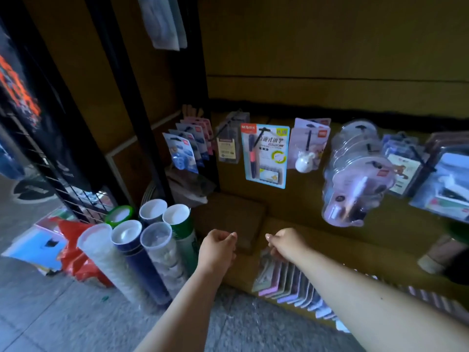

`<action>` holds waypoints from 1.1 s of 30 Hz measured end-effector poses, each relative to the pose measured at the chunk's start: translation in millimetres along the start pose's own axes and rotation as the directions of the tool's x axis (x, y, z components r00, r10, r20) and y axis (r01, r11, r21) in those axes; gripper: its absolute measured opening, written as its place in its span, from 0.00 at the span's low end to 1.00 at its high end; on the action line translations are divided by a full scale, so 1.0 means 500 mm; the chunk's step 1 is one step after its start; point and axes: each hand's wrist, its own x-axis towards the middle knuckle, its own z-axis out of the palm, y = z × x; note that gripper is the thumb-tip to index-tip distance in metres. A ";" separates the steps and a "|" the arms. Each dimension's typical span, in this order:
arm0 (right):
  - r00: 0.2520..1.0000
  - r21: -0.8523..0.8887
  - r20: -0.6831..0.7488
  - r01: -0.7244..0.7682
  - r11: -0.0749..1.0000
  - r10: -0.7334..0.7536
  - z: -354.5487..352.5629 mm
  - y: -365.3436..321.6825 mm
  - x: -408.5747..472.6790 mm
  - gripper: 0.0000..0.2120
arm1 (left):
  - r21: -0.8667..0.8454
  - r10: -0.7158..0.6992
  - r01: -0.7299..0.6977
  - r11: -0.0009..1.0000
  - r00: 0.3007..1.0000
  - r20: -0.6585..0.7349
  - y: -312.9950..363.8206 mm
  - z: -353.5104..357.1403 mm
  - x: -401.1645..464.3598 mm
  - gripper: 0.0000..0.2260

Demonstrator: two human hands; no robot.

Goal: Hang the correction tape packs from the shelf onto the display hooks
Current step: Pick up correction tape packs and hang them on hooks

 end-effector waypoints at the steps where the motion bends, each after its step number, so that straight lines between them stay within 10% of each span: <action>1: 0.999 -0.012 0.006 -0.032 0.999 0.032 0.002 0.017 0.012 0.18 | -0.003 -0.024 0.024 1.000 1.000 0.009 -0.015 0.007 0.006 0.12; 13: 0.932 -0.038 -0.053 -0.362 0.932 0.360 0.101 0.170 0.109 0.11 | 0.054 -0.232 0.227 0.972 0.965 0.124 -0.177 0.069 0.058 0.24; 33: 0.904 -0.014 0.147 -0.404 0.915 0.401 0.093 0.183 0.086 0.12 | 0.120 -0.376 0.363 0.924 0.920 0.111 -0.259 0.069 0.073 0.08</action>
